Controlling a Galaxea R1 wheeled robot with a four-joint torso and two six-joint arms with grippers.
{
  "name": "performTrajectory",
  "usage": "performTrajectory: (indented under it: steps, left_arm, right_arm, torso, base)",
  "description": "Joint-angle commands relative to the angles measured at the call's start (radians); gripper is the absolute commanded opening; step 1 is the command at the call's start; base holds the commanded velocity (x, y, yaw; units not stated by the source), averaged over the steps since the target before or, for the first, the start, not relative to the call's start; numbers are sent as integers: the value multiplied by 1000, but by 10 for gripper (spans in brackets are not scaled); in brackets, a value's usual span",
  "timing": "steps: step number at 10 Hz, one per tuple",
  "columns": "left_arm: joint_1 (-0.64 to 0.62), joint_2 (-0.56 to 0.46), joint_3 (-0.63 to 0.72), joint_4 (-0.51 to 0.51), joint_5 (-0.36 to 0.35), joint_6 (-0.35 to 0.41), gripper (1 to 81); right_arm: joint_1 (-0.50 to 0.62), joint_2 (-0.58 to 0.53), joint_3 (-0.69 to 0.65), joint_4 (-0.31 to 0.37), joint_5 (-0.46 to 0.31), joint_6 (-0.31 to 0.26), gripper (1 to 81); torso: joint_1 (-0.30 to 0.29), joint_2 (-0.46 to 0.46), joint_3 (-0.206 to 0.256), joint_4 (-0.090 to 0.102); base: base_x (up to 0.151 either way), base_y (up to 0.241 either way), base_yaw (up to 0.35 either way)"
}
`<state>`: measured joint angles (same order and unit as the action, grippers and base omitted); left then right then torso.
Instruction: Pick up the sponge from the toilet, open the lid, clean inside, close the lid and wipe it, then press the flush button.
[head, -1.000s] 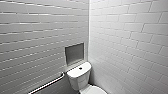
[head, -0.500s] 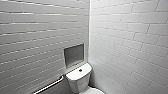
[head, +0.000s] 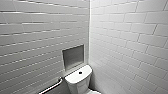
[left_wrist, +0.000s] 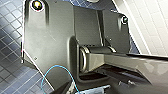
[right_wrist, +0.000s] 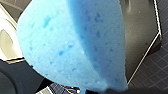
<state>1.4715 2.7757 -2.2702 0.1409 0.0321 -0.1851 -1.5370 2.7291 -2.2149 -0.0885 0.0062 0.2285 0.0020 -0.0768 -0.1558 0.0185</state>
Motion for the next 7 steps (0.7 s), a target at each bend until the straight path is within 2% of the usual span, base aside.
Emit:
performTrajectory:
  steps: [1, 7]
  left_arm:
    - [-44, -13, 15, -7, 55, 1, 811]
    - [-43, -13, 15, -9, 55, 1, 811]
  right_arm:
    - [37, -15, 11, 15, -57, -3, 10]
    - [30, 14, -48, 10, -57, -3, 10]
  torso:
    - [0, 0, 0, 0]
    - [0, 0, 0, 0]
  base:
    - [97, 0, 0]
    - [97, 0, 0]
